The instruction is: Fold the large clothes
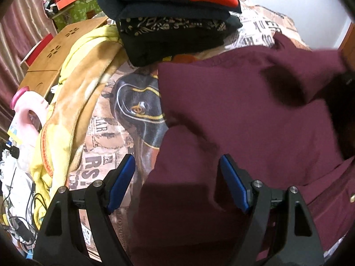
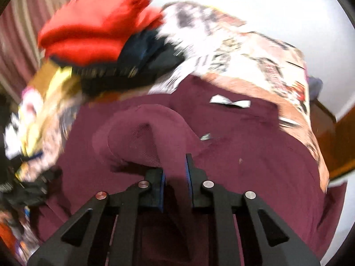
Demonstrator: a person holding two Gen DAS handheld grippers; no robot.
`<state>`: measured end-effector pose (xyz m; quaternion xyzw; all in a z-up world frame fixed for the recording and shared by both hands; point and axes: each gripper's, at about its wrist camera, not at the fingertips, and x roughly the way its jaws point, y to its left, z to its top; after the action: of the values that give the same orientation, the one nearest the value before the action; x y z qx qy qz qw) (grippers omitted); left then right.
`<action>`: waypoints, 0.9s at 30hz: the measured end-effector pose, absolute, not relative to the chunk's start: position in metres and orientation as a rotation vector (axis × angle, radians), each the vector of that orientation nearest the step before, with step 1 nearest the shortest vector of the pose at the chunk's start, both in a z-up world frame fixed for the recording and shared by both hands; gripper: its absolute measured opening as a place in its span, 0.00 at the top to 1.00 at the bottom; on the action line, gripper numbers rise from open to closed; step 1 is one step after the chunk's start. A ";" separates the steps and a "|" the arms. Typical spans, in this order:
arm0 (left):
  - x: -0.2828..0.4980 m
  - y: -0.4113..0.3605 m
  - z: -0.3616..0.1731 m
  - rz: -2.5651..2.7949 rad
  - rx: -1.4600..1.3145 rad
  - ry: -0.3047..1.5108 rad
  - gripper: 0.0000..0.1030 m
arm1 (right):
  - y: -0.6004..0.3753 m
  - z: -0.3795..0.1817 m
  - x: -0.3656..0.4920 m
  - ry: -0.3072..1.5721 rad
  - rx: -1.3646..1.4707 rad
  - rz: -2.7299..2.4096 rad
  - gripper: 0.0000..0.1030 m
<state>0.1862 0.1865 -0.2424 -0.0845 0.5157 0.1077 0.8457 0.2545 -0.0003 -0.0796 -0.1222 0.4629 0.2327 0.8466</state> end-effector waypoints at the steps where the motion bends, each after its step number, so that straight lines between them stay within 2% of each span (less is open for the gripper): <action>1: 0.186 0.184 -0.245 0.232 -0.171 1.094 0.24 | -0.011 -0.074 0.254 0.961 -0.215 0.478 0.87; 7: 0.185 0.180 -0.265 0.257 -0.160 1.145 0.24 | -0.083 -0.046 0.243 0.893 0.013 0.384 0.88; 15: 0.182 0.179 -0.268 0.288 -0.152 1.144 0.22 | -0.146 -0.085 0.237 1.033 0.259 0.339 0.86; 18: 0.181 0.178 -0.270 0.299 -0.142 1.144 0.20 | -0.159 -0.100 0.231 1.073 0.289 0.285 0.74; 23: 0.182 0.175 -0.268 0.296 -0.125 1.145 0.20 | -0.187 -0.093 0.218 1.041 0.320 0.177 0.48; 27: 0.185 0.171 -0.263 0.293 -0.090 1.162 0.21 | -0.215 -0.085 0.211 1.015 0.307 0.102 0.47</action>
<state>0.1855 0.1705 -0.2634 -0.0421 0.5467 0.1377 0.8248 0.2111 -0.2147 -0.0853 0.1462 0.4839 0.0484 0.8615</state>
